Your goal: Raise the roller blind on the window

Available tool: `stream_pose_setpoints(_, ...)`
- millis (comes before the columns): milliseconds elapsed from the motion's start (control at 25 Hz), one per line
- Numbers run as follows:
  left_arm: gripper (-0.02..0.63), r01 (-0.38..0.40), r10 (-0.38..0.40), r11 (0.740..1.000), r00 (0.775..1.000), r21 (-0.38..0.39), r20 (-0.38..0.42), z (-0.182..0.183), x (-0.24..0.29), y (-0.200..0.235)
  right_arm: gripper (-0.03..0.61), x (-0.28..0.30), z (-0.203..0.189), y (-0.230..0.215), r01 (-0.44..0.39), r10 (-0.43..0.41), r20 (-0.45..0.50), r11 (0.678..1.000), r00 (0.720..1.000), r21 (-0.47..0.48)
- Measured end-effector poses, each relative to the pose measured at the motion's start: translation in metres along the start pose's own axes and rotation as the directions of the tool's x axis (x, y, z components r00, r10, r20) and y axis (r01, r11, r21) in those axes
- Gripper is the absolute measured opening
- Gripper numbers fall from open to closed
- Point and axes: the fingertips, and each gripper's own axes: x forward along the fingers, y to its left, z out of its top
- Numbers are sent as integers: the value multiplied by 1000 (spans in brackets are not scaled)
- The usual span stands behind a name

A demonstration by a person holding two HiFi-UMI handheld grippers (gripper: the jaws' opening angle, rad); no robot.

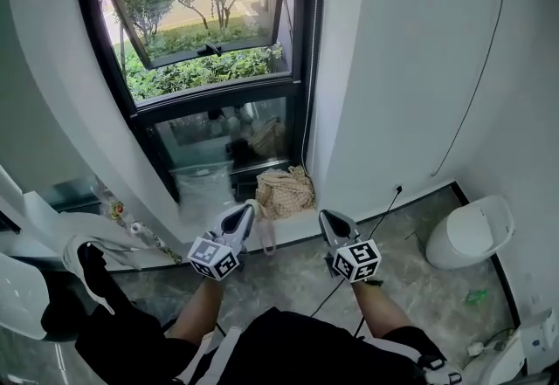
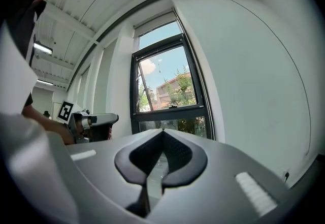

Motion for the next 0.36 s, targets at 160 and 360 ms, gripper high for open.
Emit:
stream_pose_setpoints(160,0,10,-10,1000,1000,-6,10,1,5,-8,3,-4,2,-4,1,-1,3,1000,1000,6)
stream_pose_setpoints(360,0,19,-19,1000,1000,0,5,2,9,-11,3,-4,0,-4,1,-1,5,1000,1000,-1)
